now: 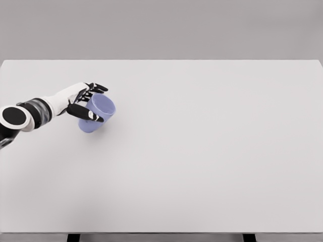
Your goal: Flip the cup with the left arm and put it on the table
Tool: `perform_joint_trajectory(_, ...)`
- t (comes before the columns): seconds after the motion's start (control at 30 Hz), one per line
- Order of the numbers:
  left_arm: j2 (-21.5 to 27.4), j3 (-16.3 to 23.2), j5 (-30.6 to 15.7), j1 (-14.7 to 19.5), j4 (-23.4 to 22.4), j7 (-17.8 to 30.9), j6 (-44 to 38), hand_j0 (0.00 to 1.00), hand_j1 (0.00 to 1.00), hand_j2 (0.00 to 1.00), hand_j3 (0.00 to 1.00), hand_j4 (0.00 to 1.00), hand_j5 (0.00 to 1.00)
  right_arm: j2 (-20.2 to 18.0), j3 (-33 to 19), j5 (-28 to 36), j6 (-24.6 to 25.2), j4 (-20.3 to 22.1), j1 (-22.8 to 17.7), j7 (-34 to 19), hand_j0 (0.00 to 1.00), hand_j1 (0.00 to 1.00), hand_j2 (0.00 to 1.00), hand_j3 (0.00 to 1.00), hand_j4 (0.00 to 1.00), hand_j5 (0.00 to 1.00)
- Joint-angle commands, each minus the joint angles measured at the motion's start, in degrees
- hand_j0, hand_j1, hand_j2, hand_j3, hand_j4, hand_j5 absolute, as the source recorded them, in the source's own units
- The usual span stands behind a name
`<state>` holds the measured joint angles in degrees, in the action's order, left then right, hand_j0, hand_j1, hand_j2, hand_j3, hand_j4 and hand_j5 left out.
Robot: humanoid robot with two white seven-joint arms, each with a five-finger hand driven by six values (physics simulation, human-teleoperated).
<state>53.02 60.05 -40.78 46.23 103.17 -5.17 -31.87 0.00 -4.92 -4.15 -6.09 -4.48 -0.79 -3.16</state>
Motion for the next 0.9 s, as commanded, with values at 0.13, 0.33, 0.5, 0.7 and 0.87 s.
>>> perform_joint_trajectory(0.13,-0.02,-2.13,0.26,-0.09,0.01,-0.02,1.64,0.84,0.84,0.84,0.84,0.84,0.84,0.00,0.00,0.02,0.03,0.00,0.00,-0.01,1.00,1.00,1.00,1.00,1.00,1.00)
perform_joint_trajectory(0.33,-0.19,-2.30,0.35,-0.61,0.01,-0.02,1.90,0.84,0.84,0.84,0.84,0.84,0.84,0.00,0.00,0.02,0.03,0.00,0.00,-0.01,1.00,1.00,1.00,1.00,1.00,1.00)
perform_joint_trajectory(0.5,-0.28,-2.39,0.52,-1.67,0.01,-0.02,3.04,0.88,0.88,0.88,0.88,0.88,0.88,0.00,0.00,0.02,0.03,0.00,0.00,-0.01,1.00,1.00,1.00,1.00,1.00,1.00)
perform_joint_trajectory(0.7,0.16,-2.48,0.61,-1.85,0.01,-0.02,3.13,0.95,0.95,0.95,0.95,0.95,0.95,0.00,0.00,0.02,0.03,0.00,0.00,-0.01,1.00,1.00,1.00,1.00,1.00,1.00)
perform_joint_trajectory(0.87,0.33,-3.18,0.61,-2.11,0.01,-0.02,3.13,0.96,0.96,0.96,0.96,0.96,0.96,0.00,0.00,0.02,-0.06,0.00,0.00,-0.01,1.00,1.00,1.00,1.00,1.00,1.00)
